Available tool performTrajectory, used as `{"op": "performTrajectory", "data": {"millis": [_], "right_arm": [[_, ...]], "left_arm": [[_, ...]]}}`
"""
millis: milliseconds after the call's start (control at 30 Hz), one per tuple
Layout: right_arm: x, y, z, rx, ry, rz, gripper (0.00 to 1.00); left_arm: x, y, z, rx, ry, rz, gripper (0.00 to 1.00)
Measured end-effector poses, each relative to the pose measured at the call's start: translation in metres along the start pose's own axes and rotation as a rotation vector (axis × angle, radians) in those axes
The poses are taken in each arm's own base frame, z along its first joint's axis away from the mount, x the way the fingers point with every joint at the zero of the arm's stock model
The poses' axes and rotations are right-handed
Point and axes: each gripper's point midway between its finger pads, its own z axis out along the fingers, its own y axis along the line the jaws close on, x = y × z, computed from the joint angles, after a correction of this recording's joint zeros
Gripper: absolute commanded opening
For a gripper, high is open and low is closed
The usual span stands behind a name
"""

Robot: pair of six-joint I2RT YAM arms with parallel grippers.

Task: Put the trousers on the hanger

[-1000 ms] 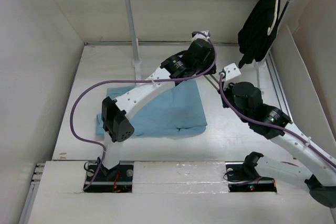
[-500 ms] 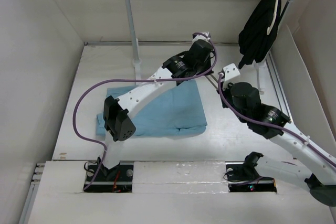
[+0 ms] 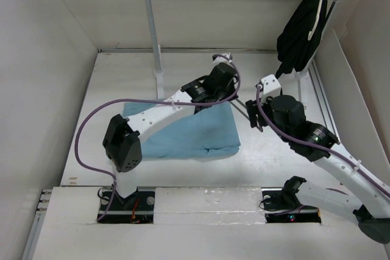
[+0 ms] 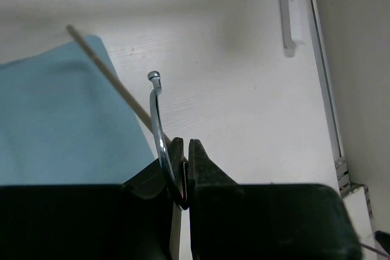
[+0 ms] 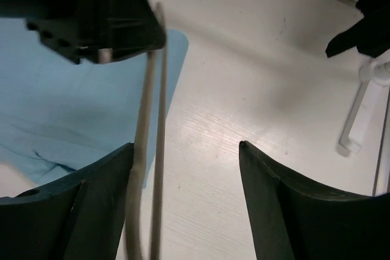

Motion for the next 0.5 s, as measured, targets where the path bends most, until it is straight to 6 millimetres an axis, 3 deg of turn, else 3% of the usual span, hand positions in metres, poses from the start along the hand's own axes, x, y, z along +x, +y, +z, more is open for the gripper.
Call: {"op": "performTrajectory", "data": {"millis": [67,133,200,267,333,400,433,467,500], "right_arm": [[0.005,-0.003,0.000,-0.010,0.007,0.030,0.65],[0.015,-0.008,0.000,-0.016,0.022,0.063,0.44],[0.026,-0.011,0.002,-0.026,0.044,0.093,0.12],[0.035,0.001,0.001,-0.112,0.075,0.117,0.09],[0.036,0.012,-0.002,-0.185,0.082,0.125,0.19],[0.037,0.010,-0.003,-0.186,0.087,0.134,0.72],[0.034,0.002,-0.004,-0.165,0.080,0.142,0.72],[0.030,-0.003,-0.006,-0.162,0.075,0.141,0.82],[0.024,-0.007,-0.009,-0.161,0.072,0.139,0.84]], "left_arm": [[0.013,0.014,-0.003,-0.011,-0.004,-0.029,0.00],[0.023,0.025,-0.005,-0.019,-0.020,-0.060,0.00],[0.032,0.032,-0.008,-0.018,-0.046,-0.085,0.00],[0.034,0.036,-0.007,-0.007,-0.090,-0.102,0.00],[0.036,0.036,-0.003,0.015,-0.115,-0.120,0.00],[0.036,0.032,-0.002,0.034,-0.122,-0.122,0.00],[0.035,0.027,-0.003,0.054,-0.128,-0.125,0.00],[0.032,0.022,-0.004,0.067,-0.132,-0.123,0.00],[0.030,0.017,-0.006,0.080,-0.134,-0.118,0.00]]}}
